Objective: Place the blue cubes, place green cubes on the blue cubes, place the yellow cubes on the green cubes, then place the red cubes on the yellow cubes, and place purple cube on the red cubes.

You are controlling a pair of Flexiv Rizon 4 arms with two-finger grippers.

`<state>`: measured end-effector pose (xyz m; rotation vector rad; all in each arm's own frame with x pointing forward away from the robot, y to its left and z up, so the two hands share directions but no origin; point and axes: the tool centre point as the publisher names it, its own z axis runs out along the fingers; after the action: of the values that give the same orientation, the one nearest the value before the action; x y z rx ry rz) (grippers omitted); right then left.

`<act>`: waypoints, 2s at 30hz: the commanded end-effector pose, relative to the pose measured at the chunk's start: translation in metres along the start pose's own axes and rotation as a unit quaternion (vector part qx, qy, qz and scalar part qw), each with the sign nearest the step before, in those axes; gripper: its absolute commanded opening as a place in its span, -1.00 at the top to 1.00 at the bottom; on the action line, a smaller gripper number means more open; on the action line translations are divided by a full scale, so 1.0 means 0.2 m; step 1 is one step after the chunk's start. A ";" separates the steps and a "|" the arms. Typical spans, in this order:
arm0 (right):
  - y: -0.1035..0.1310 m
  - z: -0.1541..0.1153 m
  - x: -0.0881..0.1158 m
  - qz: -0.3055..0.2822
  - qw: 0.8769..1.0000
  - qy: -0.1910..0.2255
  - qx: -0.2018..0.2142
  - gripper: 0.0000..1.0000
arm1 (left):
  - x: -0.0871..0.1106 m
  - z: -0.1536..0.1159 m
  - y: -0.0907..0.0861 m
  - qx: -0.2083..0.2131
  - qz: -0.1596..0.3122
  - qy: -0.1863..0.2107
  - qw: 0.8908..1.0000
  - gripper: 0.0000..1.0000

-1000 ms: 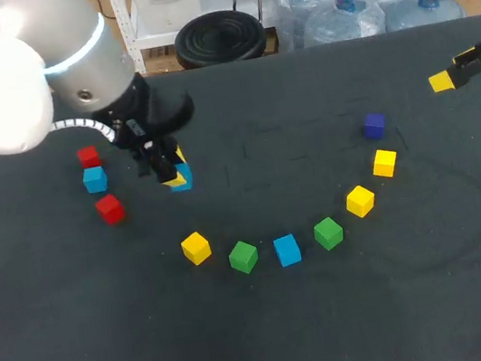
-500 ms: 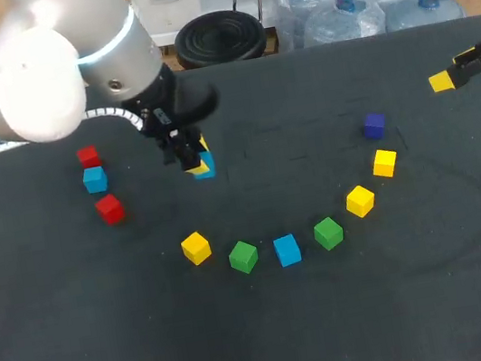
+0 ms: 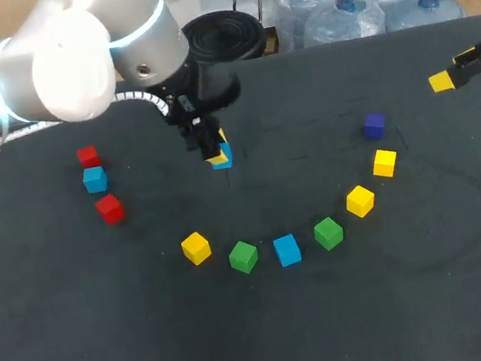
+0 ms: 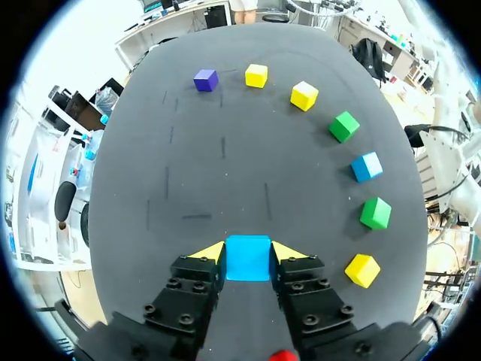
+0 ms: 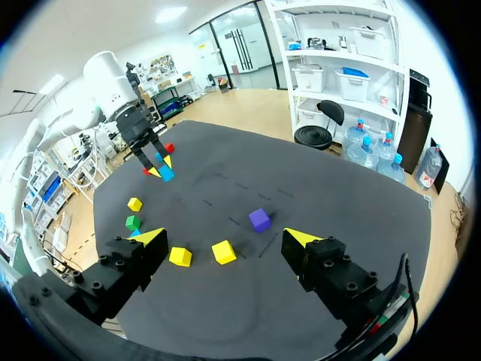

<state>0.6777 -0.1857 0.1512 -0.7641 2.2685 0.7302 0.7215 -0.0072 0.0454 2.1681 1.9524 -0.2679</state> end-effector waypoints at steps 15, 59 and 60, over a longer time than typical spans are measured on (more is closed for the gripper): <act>-0.01 0.01 0.00 -0.001 1.000 -0.001 -0.002 -1.00 | -0.15 0.10 0.00 0.008 -0.009 0.009 1.000 1.00; -0.01 0.01 0.00 -0.001 1.000 -0.001 -0.002 -1.00 | -0.17 0.25 -0.06 0.023 -0.026 -0.008 0.999 1.00; -0.01 0.01 0.00 -0.001 1.000 -0.001 -0.002 -1.00 | -0.17 0.25 -0.06 0.023 -0.026 -0.008 0.999 1.00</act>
<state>0.6777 -0.1857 0.1512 -0.7641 2.2684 0.7302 0.7025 -0.0519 0.0066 2.1329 2.0168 -0.3343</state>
